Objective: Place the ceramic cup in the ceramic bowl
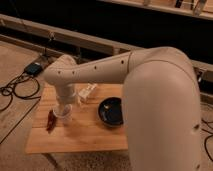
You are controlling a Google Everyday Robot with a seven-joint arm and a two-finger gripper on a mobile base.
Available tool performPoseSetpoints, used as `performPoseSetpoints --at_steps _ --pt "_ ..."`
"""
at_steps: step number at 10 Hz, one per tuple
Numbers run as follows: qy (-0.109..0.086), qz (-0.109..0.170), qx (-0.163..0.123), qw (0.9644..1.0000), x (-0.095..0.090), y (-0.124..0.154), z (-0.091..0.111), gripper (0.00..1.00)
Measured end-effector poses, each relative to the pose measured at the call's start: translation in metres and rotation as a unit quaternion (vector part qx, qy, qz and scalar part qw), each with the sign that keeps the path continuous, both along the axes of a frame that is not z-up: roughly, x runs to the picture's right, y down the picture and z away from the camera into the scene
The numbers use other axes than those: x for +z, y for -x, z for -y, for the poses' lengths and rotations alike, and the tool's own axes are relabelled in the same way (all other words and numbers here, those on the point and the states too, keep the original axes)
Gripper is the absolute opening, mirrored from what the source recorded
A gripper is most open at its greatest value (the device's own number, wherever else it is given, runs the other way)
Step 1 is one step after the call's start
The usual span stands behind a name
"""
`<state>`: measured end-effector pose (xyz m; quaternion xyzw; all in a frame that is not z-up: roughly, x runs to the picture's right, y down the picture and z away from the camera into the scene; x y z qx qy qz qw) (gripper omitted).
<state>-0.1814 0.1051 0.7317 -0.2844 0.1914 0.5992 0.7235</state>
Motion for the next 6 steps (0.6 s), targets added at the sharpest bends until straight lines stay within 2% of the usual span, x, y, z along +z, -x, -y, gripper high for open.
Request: performPoseSetpoints --at_steps 3,6 --pt "-0.007 -0.002 -0.007 0.9999 0.026 0.006 -0.001 0.65" --pt "-0.005 0.0 -0.007 1.0 0.049 0.012 -0.005 0.65"
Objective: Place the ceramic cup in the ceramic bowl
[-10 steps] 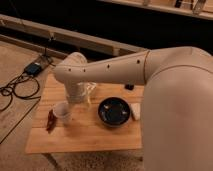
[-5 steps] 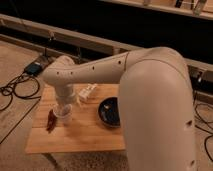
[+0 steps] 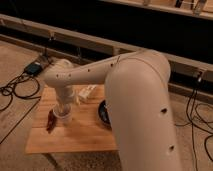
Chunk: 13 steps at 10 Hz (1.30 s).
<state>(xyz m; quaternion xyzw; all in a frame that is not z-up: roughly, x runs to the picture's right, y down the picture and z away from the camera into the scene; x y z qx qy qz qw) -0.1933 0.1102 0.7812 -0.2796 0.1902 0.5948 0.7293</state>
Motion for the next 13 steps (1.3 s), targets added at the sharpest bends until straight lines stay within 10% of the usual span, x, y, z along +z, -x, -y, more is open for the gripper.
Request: performPoseSetpoints --at_steps 3,9,13 --pt "0.002 0.01 -0.002 0.9999 0.016 0.003 -0.007 0.62" --pt "0.001 0.03 0.028 0.9992 0.016 -0.002 -0.001 0.04" --pt "-0.017 0.036 0.056 0.9976 -0.005 -0.017 0.026 0.0"
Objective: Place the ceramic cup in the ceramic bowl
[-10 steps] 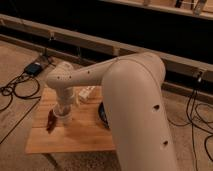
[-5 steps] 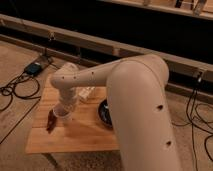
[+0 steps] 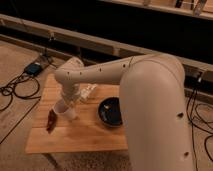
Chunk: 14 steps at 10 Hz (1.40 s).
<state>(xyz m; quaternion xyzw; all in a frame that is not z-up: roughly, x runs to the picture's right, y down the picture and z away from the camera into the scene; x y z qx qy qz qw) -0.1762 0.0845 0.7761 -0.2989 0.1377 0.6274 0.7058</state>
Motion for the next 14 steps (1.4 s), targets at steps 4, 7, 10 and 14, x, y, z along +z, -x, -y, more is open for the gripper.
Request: performPoseSetpoints --at_steps 4,7,10,14 --pt "-0.032 -0.031 0.057 0.9974 -0.022 -0.048 0.039 0.0" --pt "-0.058 -0.06 0.108 0.9906 -0.036 -0.1 0.067 0.0" --pt "-0.062 -0.085 0.162 0.9812 -0.04 -0.15 0.076 0.0" --pt "-0.037 -0.107 0.228 0.967 -0.034 -0.215 0.056 0.0"
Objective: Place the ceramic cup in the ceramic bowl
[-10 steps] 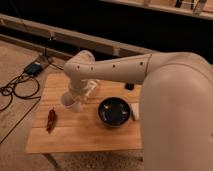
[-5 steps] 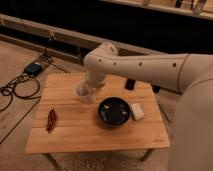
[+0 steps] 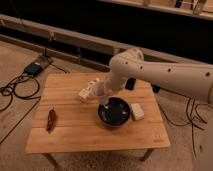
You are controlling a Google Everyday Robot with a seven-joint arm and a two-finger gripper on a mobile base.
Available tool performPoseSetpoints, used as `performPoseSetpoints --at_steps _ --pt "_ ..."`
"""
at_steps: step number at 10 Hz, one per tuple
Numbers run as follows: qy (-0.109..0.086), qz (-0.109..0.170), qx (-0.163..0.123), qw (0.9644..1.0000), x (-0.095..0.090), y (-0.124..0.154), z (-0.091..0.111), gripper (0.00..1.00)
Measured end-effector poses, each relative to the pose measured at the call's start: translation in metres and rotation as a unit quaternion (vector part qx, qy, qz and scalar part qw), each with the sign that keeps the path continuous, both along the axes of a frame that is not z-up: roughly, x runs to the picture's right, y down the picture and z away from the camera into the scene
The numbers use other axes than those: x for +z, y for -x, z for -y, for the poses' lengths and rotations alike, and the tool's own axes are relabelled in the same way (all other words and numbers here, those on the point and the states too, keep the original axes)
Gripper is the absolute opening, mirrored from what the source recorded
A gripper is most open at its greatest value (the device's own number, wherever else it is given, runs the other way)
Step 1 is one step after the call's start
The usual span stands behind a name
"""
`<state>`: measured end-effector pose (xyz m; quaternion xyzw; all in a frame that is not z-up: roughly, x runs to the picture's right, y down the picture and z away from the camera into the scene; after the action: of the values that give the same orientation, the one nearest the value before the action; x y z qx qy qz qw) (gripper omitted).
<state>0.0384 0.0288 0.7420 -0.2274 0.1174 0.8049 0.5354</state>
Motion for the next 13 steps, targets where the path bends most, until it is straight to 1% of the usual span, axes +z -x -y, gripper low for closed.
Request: performPoseSetpoints --at_steps 1,2,3,4,6,8,9,10,11,12,13 --pt "0.009 -0.002 0.017 0.9998 0.001 -0.02 -0.012 0.0" --pt "0.017 -0.005 0.024 0.9995 0.002 -0.033 -0.02 0.0" --pt "0.031 -0.005 0.03 0.9991 0.006 -0.048 -0.037 0.0" --pt "0.038 -0.001 0.026 0.999 0.01 -0.054 -0.046 0.0" --pt "0.04 0.012 0.022 0.9989 0.019 -0.059 -0.054 0.0" --pt "0.036 0.031 0.028 0.9985 0.033 -0.064 -0.058 0.0" --pt "0.034 0.035 0.031 0.9983 0.037 -0.066 -0.059 0.0" --pt "0.035 0.042 0.035 0.9979 0.043 -0.069 -0.063 0.05" --pt "0.038 0.047 0.038 0.9974 0.049 -0.073 -0.069 0.16" --pt "0.041 0.051 0.039 0.9971 0.053 -0.073 -0.073 0.24" --pt "0.048 0.056 0.037 0.9966 0.059 -0.073 -0.079 0.36"
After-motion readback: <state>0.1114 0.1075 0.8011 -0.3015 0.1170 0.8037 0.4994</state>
